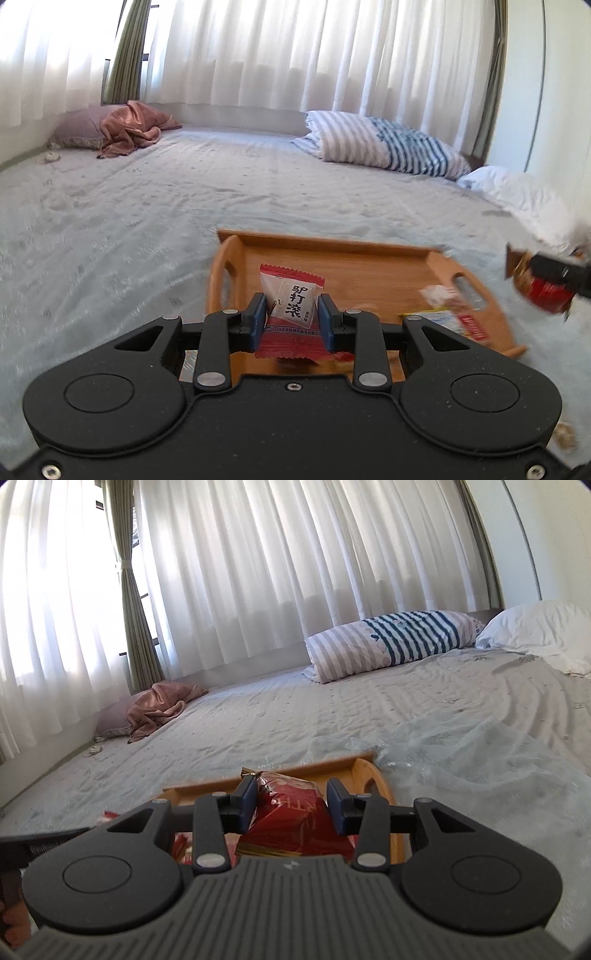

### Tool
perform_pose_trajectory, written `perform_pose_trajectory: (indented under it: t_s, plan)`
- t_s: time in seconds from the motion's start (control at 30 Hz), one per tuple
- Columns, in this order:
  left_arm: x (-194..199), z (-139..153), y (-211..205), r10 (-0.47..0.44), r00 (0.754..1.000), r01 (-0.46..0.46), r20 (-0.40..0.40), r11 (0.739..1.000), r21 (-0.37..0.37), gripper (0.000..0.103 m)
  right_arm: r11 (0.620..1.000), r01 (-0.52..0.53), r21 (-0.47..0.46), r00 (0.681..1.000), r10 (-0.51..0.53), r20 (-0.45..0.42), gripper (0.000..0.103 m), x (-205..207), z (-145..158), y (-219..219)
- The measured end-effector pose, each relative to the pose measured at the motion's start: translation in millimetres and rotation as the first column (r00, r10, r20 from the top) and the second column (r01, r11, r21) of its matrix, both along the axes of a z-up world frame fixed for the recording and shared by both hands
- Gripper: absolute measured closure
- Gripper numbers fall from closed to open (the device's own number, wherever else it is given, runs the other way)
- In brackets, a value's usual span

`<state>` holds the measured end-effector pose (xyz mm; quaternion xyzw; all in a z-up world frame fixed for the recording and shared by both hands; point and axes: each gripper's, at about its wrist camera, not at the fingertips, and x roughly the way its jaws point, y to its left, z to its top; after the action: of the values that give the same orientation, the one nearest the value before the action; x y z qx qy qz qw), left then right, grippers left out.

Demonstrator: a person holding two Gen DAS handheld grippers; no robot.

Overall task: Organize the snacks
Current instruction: 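Carry the candy packet over the tray with the left tool while the right tool carries the chip bag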

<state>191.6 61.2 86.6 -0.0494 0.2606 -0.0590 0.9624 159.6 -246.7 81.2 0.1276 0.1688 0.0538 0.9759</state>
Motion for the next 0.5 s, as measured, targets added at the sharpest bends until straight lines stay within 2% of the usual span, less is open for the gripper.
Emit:
perform_pose_trajectory:
  t_s: [0.2,0.5]
  plan:
    - [35,-21,4,0.025,0.999,-0.024,-0.022,1.000,0.008,0.075,0.999,0.003,0.042,0.999,-0.002,-0.041,0.058,46,-7,1]
    - [58,-50,2,0.048,0.996,-0.047,-0.071,0.999,0.021,0.074,0.995,0.017,0.096,0.986,-0.001,-0.168,0.059,110,-36,10]
